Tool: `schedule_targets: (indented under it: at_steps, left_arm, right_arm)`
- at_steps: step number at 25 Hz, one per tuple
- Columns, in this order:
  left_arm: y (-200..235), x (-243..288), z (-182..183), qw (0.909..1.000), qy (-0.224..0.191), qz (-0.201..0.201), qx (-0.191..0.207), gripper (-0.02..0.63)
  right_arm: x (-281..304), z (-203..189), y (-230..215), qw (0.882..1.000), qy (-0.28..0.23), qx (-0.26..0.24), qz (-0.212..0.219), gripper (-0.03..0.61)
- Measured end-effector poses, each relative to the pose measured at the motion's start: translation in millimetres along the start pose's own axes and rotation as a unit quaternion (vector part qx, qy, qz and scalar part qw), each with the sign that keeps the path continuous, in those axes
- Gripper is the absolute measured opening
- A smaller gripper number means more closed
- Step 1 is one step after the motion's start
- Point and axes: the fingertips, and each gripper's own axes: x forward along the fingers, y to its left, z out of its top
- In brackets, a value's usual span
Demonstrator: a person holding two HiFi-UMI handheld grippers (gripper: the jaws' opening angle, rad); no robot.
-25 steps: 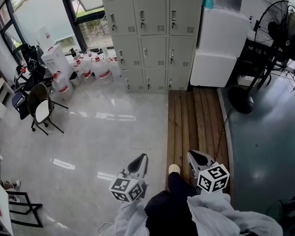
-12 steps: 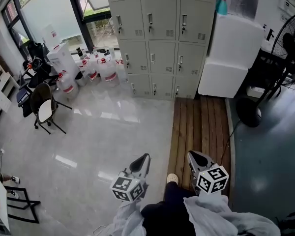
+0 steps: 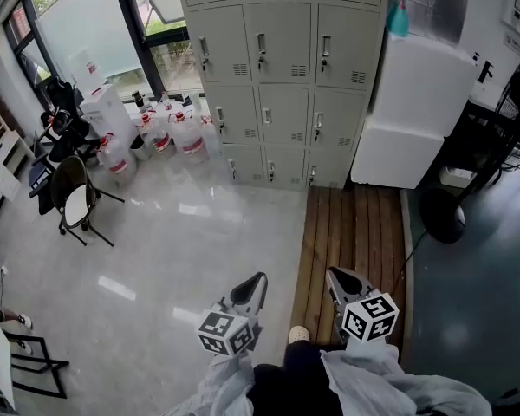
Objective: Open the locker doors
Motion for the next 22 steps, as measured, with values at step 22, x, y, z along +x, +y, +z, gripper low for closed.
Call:
schedule_targets:
  at_steps: [22]
  left_arm:
    - [62,77,23,0.9991,-0.009,0.042,0.005,0.014]
  right_arm:
    - [92,49,-53,0.998,-0.029,-0.026,0.039,0.011]
